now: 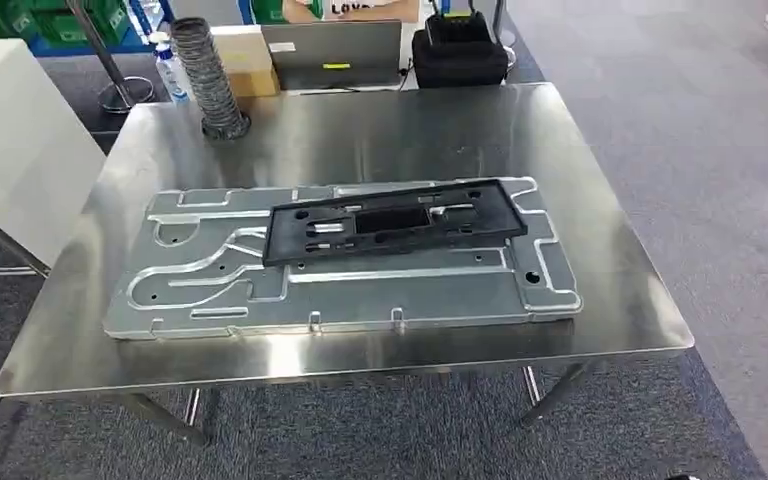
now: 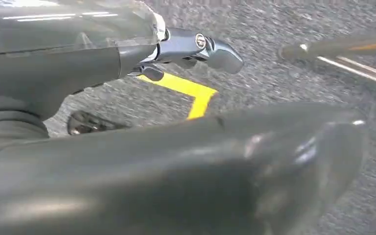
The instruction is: Take the parts from the cabinet and place them on the table.
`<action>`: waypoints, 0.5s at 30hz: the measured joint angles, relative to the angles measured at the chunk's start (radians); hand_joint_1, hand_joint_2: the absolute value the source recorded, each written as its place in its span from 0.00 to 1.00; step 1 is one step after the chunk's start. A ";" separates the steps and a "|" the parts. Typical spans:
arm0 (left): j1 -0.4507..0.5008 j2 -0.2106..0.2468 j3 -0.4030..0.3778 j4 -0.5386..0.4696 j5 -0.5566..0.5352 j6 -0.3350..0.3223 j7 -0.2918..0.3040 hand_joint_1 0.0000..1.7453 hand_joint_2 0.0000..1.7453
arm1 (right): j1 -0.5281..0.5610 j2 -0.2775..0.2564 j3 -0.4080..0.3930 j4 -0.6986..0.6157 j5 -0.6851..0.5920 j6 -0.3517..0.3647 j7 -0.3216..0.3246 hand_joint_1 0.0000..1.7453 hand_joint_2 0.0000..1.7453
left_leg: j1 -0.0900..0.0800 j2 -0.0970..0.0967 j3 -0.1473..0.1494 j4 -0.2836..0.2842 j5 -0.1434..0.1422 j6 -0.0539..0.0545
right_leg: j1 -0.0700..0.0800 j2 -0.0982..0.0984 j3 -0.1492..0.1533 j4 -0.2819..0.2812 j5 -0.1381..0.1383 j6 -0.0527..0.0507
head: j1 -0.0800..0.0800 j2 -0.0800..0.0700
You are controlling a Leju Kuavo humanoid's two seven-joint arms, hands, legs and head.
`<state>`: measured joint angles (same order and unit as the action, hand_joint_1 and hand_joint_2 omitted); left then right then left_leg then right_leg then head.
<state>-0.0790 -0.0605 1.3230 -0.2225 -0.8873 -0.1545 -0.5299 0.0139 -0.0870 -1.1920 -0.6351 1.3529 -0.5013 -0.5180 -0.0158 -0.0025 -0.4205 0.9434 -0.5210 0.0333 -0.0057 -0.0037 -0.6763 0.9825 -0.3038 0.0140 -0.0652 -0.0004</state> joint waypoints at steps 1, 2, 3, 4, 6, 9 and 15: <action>-0.001 -0.006 0.000 0.000 -0.003 0.001 0.001 0.00 0.00 | -0.002 0.002 -0.008 0.027 0.012 0.001 0.015 0.00 0.00 | 0.006 0.007 -0.012 -0.007 0.022 -0.002 | -0.007 0.003 -0.008 0.017 -0.040 0.001 | 0.000 0.000; -0.002 -0.010 0.000 0.000 -0.006 0.002 0.003 0.00 0.00 | -0.004 0.001 -0.016 0.056 0.023 0.002 0.032 0.00 0.00 | 0.007 0.007 -0.028 -0.007 0.034 0.005 | -0.008 0.003 -0.021 0.057 -0.109 0.007 | 0.000 0.000; 0.000 -0.013 0.000 0.001 -0.011 0.002 0.005 0.00 0.00 | -0.009 -0.001 -0.023 0.087 0.037 0.005 0.053 0.00 0.00 | 0.007 0.008 -0.042 -0.007 0.047 0.005 | -0.010 0.003 -0.034 0.126 -0.187 0.013 | 0.000 0.000; 0.001 -0.019 0.000 0.001 -0.014 0.002 0.006 0.00 0.00 | -0.014 -0.002 -0.029 0.113 0.050 0.009 0.070 0.00 0.00 | 0.008 0.010 -0.057 -0.006 0.058 0.004 | -0.013 0.003 -0.045 0.199 -0.245 0.020 | 0.000 0.000; 0.002 -0.027 0.000 0.002 -0.017 0.002 0.008 0.00 0.00 | -0.021 -0.002 -0.036 0.159 0.067 0.027 0.107 0.00 0.00 | 0.008 0.013 -0.094 0.003 0.081 -0.001 | -0.022 0.003 -0.047 0.318 -0.263 0.033 | 0.000 0.000; 0.002 -0.036 -0.001 0.002 -0.032 0.004 0.012 0.00 0.00 | -0.030 -0.006 -0.048 0.214 0.083 0.062 0.159 0.00 0.00 | 0.019 0.014 -0.156 0.040 0.101 -0.018 | -0.036 0.003 0.086 0.207 -0.172 0.049 | 0.000 0.000; 0.005 -0.039 -0.017 0.002 -0.060 0.004 0.012 0.00 0.00 | -0.048 -0.003 -0.058 0.298 0.097 0.121 0.222 0.00 0.00 | 0.023 0.013 -0.197 0.074 0.136 -0.063 | -0.024 0.004 0.178 0.036 -0.224 -0.004 | 0.000 0.000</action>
<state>-0.0742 -0.0992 1.3058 -0.2209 -0.9468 -0.1503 -0.5177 -0.0338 -0.0900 -1.2497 -0.3375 1.4500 -0.3799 -0.2960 0.0073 0.0109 -0.6173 1.0174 -0.3852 -0.0298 -0.0300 0.0007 -0.4982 1.0185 -0.5275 0.0100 -0.0656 -0.0004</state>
